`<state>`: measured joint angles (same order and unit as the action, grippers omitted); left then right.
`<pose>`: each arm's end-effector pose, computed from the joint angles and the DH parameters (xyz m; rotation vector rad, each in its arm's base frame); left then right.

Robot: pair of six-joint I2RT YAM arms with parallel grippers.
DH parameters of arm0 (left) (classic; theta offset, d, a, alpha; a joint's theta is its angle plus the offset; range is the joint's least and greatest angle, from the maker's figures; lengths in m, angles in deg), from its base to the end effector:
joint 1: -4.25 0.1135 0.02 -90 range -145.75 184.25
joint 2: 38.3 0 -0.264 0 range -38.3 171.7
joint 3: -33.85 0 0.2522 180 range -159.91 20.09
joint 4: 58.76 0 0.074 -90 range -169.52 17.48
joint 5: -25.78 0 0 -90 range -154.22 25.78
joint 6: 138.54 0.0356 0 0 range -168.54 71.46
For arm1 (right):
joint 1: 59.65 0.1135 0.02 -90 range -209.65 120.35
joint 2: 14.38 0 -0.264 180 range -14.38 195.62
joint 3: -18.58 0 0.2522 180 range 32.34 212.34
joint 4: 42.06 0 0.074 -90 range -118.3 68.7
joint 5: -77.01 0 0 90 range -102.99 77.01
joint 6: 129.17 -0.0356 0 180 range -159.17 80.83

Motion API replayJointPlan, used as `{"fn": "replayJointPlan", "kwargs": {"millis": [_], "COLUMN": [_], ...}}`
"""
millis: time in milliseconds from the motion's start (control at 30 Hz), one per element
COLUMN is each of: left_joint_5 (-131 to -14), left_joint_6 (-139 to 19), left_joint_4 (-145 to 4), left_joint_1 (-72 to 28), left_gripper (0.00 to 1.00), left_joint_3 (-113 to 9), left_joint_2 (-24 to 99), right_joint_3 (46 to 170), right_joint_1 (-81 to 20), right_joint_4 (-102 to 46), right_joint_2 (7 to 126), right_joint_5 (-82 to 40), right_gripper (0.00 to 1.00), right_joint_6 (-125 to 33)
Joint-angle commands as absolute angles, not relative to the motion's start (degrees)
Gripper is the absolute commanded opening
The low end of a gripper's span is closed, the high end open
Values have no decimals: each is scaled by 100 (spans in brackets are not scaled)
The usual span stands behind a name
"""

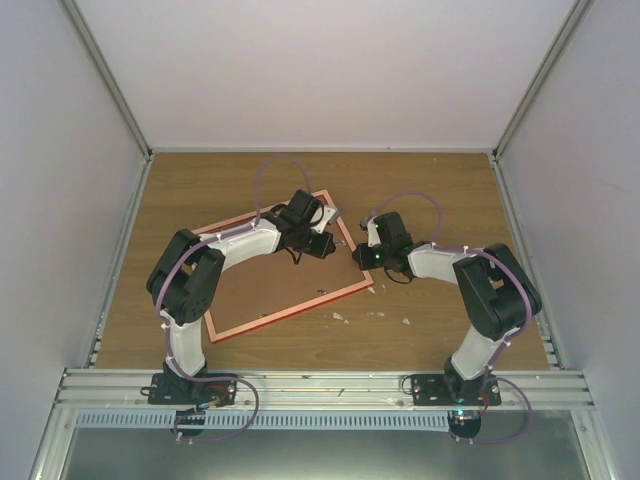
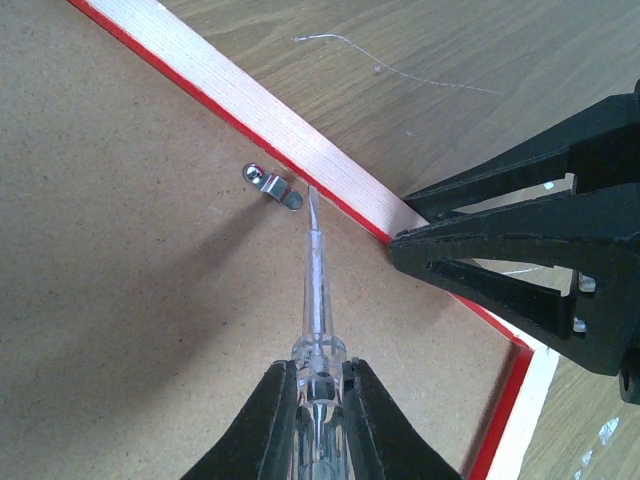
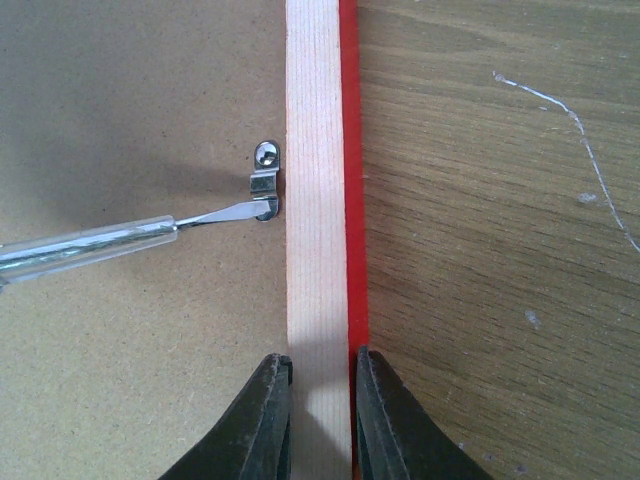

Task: Take the photo out of the frame

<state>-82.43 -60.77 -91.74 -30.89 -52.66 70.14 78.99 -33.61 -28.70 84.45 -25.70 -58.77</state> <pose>0.3202 -0.2390 0.1815 0.6492 2.5365 -0.7159 0.2889 0.1499 0.1322 -0.2410 2.5350 0.6031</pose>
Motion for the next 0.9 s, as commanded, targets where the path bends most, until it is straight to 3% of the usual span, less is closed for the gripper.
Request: {"fn": "replayJointPlan", "kwargs": {"millis": [0,867], "left_joint_5": [-8314,-7885], "left_joint_6": [-6078,-6199], "left_joint_4": [-8973,-9030], "left_joint_1": [-3099,-3082], "left_gripper": [0,0], "left_joint_3": [-5375,-5137], "left_joint_2": [7106,6974], "right_joint_3": [7719,7710], "right_joint_1": [-3216,-3215], "right_joint_4": [-2301,-2296], "right_joint_2": [8701,8705], "right_joint_5": [-2785,-2750], "right_gripper": [12,11], "right_joint_6": [-5895,-5895]}}
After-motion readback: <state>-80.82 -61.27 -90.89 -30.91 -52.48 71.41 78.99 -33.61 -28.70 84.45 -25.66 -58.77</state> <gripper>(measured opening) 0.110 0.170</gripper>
